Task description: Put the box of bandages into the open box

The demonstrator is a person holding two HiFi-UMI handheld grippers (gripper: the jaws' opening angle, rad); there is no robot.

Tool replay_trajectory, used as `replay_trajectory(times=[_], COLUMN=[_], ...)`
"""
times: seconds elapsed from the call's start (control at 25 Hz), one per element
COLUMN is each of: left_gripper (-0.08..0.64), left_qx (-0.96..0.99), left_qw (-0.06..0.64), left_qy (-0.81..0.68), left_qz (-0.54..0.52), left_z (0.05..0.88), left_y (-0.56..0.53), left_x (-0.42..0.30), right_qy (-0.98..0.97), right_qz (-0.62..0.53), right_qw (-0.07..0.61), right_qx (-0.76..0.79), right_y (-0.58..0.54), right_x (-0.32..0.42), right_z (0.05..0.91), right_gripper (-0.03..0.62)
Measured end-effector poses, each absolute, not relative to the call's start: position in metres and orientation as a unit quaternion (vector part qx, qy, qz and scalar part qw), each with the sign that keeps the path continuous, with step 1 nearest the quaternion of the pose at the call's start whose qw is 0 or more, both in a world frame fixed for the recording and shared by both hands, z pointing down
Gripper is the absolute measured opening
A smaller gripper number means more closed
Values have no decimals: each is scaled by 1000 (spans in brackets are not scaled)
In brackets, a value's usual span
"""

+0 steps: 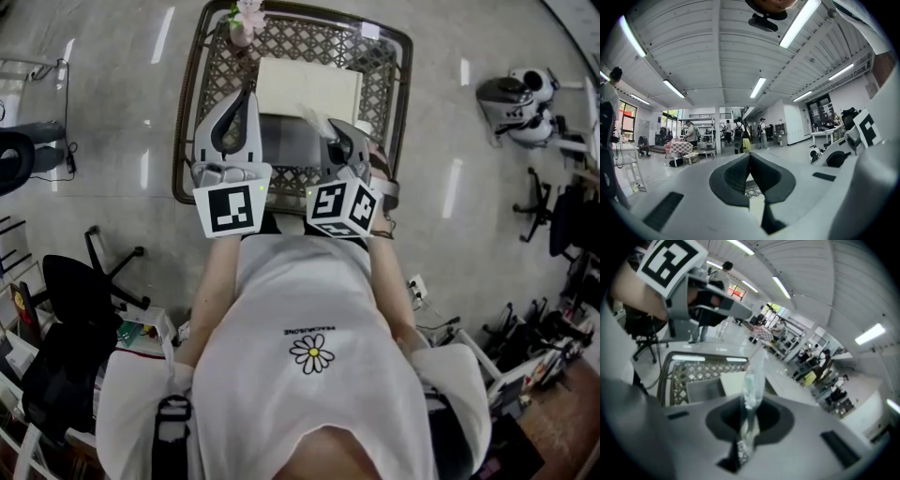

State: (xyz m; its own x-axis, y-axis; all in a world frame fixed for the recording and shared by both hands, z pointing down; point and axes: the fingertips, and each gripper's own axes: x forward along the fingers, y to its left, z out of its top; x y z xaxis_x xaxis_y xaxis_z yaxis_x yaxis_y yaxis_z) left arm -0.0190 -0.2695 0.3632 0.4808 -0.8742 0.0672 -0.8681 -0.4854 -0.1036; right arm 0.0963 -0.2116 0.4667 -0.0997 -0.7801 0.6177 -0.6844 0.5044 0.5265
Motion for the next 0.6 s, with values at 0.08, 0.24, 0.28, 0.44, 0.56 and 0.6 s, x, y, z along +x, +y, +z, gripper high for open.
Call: replay_trajectory(times=[0.08, 0.24, 0.28, 0.44, 0.56, 0.6], left_gripper=[23, 23, 23, 23, 23, 23], left_qx=[-858, -853, -852, -848, -844, -844], left_qw=[28, 21, 19, 9, 2, 3], left_qy=[510, 517, 518, 524, 528, 529], left_qz=[-62, -73, -75, -85, -91, -93], left_z=[367, 376, 379, 391, 400, 401], left_y=[-270, -272, -273, -273, -273, -273], left_x=[-21, -26, -28, -35, -42, -44], right_qy=[-739, -735, -735, -738, -730, -723], right_qz=[-66, -91, -93, -81, -68, -68], right_qw=[477, 522, 529, 547, 571, 583], right_qx=[472, 424, 415, 387, 368, 364], right_y=[-212, -212, -213, -211, -209, -209], right_x=[91, 81, 79, 73, 71, 72], right_z=[481, 510, 517, 547, 574, 583], right_gripper=[44, 44, 44, 44, 44, 44])
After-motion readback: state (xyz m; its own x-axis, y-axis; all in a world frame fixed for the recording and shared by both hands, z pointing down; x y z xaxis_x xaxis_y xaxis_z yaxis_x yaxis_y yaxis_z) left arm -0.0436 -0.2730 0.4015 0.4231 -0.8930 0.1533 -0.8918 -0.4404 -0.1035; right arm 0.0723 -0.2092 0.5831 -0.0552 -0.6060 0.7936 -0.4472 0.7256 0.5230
